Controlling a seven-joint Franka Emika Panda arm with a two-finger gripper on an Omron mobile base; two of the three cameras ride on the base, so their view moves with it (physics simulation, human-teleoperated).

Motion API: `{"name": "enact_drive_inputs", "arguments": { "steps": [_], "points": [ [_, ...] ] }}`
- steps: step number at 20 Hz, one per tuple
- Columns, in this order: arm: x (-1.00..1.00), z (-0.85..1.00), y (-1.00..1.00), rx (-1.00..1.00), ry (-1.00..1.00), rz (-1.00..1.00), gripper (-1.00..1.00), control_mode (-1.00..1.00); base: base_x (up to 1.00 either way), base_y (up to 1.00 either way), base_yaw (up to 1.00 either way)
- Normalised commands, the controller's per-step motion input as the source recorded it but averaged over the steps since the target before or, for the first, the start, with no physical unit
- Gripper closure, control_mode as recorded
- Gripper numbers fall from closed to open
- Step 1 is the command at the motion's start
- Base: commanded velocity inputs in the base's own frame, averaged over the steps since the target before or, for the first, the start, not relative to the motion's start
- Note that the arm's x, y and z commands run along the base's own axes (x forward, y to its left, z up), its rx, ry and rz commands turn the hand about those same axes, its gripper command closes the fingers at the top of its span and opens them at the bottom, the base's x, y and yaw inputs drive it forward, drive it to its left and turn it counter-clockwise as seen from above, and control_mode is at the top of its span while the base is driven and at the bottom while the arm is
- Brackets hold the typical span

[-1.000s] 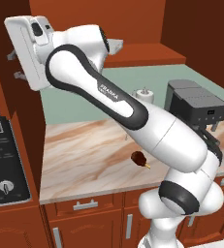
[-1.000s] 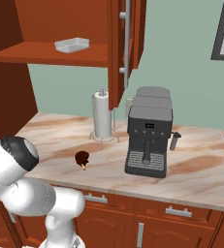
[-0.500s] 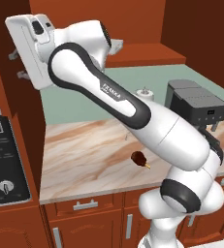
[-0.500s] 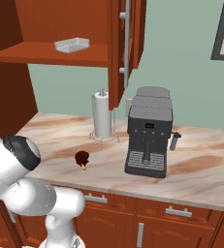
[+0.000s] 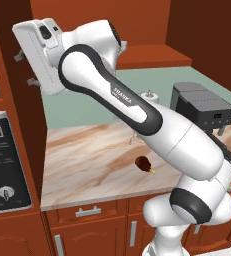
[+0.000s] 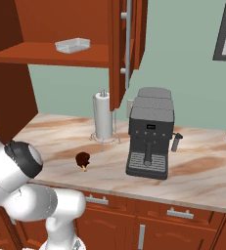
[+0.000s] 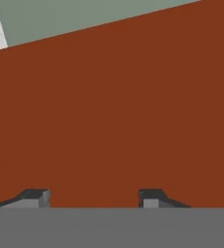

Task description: Retrieve the tupperware from the cabinet, then place the raw meat into the tupperware to avoid contamination.

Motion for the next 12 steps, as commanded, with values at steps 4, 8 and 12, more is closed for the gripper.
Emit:
{"name": "enact_drive_inputs", "arguments": {
  "steps": [4,8,12],
  "points": [
    [-0.21,-0.10,-0.01,-0.05,-0.02,-0.01,-1.00,-1.00,0.00,0.00,0.00],
    [-0.30,0.00,-0.17,-0.02,-0.02,-0.05,-1.00,-1.00,0.00,0.00,0.00],
    [-0.34,0.00,-0.30,-0.02,-0.03,-0.05,-1.00,-1.00,0.00,0.00,0.00]
  ]
}}
